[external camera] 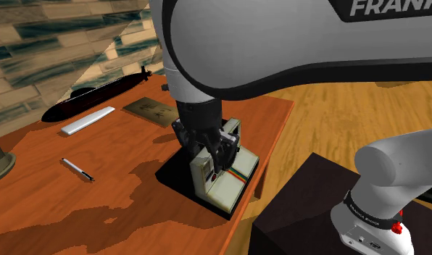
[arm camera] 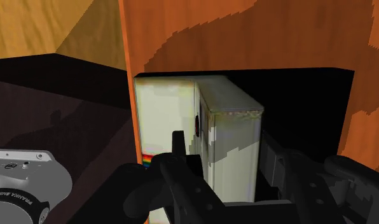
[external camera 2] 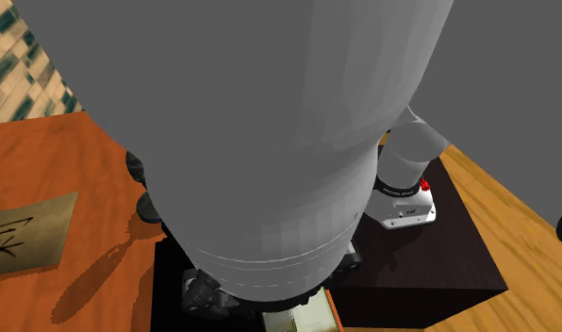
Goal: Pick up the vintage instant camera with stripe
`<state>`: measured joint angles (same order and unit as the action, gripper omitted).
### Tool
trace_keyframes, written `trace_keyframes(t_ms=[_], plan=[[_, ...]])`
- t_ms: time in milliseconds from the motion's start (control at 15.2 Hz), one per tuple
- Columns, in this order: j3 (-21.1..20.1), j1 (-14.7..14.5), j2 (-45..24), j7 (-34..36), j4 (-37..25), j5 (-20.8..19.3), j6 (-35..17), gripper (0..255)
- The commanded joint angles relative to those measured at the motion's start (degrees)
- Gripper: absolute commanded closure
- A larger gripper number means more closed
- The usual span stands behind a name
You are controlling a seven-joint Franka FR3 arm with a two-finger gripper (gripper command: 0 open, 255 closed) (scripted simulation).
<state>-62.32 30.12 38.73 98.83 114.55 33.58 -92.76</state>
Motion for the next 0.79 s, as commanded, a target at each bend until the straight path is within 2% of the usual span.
trace_keyframes(t_ms=[0,132,726], plan=[[-0.1,0.0,0.0,0.0,0.1,0.0,-0.1,255],[0.1,-0.2,0.2,0.0,0.3,0.1,0.0,255],[2.0,0.8,-1.6,1.3,-6.7,-2.0,5.9,255]])
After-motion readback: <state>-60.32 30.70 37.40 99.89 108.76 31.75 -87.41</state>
